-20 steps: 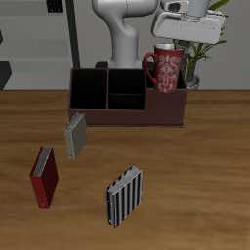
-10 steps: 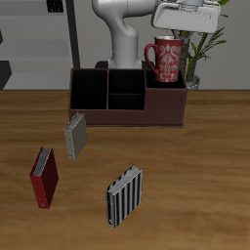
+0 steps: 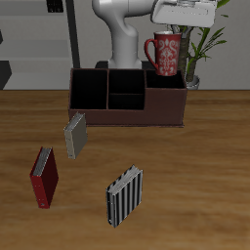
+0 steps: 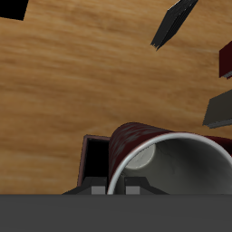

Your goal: Place the red mug into the back desk caddy's right compartment

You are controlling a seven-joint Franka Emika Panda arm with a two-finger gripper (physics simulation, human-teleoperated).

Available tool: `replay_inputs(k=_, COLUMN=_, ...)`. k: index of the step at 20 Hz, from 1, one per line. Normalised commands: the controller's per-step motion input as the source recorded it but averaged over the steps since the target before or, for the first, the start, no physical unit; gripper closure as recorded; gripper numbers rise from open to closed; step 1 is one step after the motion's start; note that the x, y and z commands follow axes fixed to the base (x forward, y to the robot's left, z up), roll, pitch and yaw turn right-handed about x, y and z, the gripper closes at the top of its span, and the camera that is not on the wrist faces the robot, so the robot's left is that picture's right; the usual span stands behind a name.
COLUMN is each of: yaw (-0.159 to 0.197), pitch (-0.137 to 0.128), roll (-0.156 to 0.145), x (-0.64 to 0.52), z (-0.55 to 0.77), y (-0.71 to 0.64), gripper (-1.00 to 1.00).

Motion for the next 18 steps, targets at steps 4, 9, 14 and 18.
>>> replay_inputs(k=4, yaw=0.004, pitch=0.036, roll=-0.003, x=-0.23, z=-0.17, y=0.01, gripper=1.0)
replay_inputs(k=9, yaw=-0.002, pitch=0.033, roll=-0.007, x=-0.11, z=-0.14, y=-0.03, gripper=1.0)
replay_inputs(k=14, yaw=-0.008, pitch=0.005, roll=-0.008, x=-0.03, z=-0.03, y=0.01, gripper=1.0)
replay_inputs(k=18, yaw=-0.022, pitch=0.022, roll=0.005, x=0.02, z=-0.11, y=0.07, gripper=1.0)
